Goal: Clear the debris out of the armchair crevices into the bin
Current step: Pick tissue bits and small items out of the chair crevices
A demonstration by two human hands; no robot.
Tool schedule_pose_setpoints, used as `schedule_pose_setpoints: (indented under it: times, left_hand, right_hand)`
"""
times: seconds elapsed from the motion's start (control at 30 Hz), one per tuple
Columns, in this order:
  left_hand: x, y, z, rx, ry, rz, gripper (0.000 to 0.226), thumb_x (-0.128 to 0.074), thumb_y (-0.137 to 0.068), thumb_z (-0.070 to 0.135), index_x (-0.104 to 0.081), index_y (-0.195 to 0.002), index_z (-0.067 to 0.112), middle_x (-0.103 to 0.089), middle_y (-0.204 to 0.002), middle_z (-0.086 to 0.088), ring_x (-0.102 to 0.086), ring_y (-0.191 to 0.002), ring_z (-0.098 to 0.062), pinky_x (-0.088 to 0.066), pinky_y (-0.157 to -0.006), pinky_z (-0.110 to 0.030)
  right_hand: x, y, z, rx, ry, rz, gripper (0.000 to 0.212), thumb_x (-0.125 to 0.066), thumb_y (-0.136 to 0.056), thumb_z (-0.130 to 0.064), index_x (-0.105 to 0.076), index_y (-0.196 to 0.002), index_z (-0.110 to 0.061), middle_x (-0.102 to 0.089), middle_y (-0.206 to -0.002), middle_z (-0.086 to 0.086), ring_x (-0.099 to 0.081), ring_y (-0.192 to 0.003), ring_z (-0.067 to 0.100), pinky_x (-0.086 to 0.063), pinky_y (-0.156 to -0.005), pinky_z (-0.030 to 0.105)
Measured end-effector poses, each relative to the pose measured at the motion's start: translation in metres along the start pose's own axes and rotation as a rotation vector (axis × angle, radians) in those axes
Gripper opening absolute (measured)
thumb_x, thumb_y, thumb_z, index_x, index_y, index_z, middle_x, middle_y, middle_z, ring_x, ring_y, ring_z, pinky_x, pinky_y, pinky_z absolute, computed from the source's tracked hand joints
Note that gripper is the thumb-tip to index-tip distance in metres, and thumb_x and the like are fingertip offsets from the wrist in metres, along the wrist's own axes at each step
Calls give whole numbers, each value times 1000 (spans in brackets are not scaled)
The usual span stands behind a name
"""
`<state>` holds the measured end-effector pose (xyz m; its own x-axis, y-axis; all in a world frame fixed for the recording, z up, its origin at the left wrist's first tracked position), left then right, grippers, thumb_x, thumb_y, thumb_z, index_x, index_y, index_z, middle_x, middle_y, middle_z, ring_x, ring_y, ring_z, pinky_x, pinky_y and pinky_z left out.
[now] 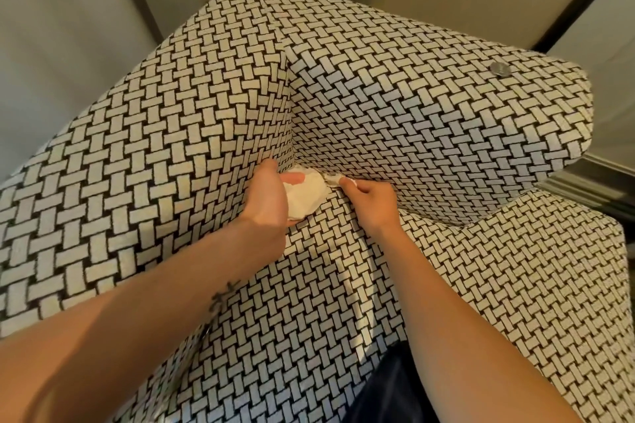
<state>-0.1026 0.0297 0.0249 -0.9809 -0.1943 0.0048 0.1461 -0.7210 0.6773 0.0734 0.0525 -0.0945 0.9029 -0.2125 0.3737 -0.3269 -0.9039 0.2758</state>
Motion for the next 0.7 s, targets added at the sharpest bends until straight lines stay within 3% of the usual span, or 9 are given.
schedule_pose_setpoints:
  times: [0.1,0.17,0.23,0.33,0.43,0.5,0.53,0.6,0.7]
  left_hand:
    - [0,-3,-2,-9,-25,-14,50,-31,-108,42,-67,-95,9,-69,-96,-11,-64,-86,-23,-54,-81,-37]
    - [1,-4,-4,-12,-30,-30,47,-32,-108,41,-65,-93,11,-70,-97,-10,-66,-88,-24,-55,-87,-39]
    - [0,-4,-6,1,-31,-51,46,-33,-107,41,-66,-93,11,-71,-100,-12,-67,-91,-26,-56,-91,-42]
    - [-1,-3,-5,23,-20,-66,46,-34,-108,40,-66,-95,10,-70,-98,-13,-68,-85,-25,-57,-88,-42]
    - [-4,-4,-4,37,-19,-82,41,-36,-108,37,-64,-93,11,-70,-95,-11,-67,-81,-23,-56,-87,-41]
    - [-4,-4,-6,40,-16,-99,36,-37,-108,35,-61,-93,13,-71,-93,-9,-67,-82,-23,-55,-89,-42]
    - [-4,-5,-6,43,-13,-108,34,-38,-108,35,-61,-94,14,-71,-93,-8,-67,-84,-23,-54,-91,-42]
    - [-5,-6,-7,50,-9,-131,31,-39,-107,35,-60,-98,15,-72,-95,-7,-67,-88,-23,-53,-93,-43]
    - [-6,-5,-8,49,-32,-187,29,-41,-105,33,-63,-111,14,-73,-105,-7,-67,-99,-24,-53,-96,-45]
  right_hand:
    - [7,10,-6,7,-65,-5,31,-67,-96,-41,-79,-83,-15,-52,-61,10,-39,-57,18,-35,-55,30]
    - [10,15,-7,-16,-114,0,27,-67,-95,-41,-78,-79,-22,-51,-63,6,-39,-58,17,-35,-56,29]
    - [13,20,-9,-12,-155,-1,35,-67,-94,-44,-78,-82,-13,-58,-66,9,-45,-58,25,-42,-57,34]
    - [19,27,-10,-9,-200,22,45,-67,-93,-51,-76,-95,-8,-71,-101,29,-62,-95,52,-53,-82,64]
    - [26,40,-22,63,-213,-12,37,-66,-92,-56,-79,-99,-22,-63,-112,34,-54,-110,54,-46,-90,70]
    - [30,48,-30,102,-216,-45,35,-65,-94,-53,-80,-101,-22,-71,-104,27,-63,-99,48,-53,-88,62]
    - [31,52,-34,120,-218,-59,35,-64,-95,-50,-79,-102,-18,-76,-85,14,-68,-77,36,-59,-76,50]
    - [31,59,-41,171,-231,-96,27,-62,-98,-41,-79,-104,-21,-51,-51,-12,-44,-47,6,-42,-52,18]
    - [25,62,-46,225,-232,-180,23,-63,-99,-35,-79,-105,-20,-48,-53,-18,-41,-49,0,-35,-51,13]
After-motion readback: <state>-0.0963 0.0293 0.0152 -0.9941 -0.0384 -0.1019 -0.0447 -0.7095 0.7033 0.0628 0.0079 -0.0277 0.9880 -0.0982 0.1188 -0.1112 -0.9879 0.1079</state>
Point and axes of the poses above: each hand's wrist, its own y-axis away from the middle knuckle, its own x-axis out of the back of the hand, z = x × y, the point moved 3 cm from there along -y, towards the middle knuckle
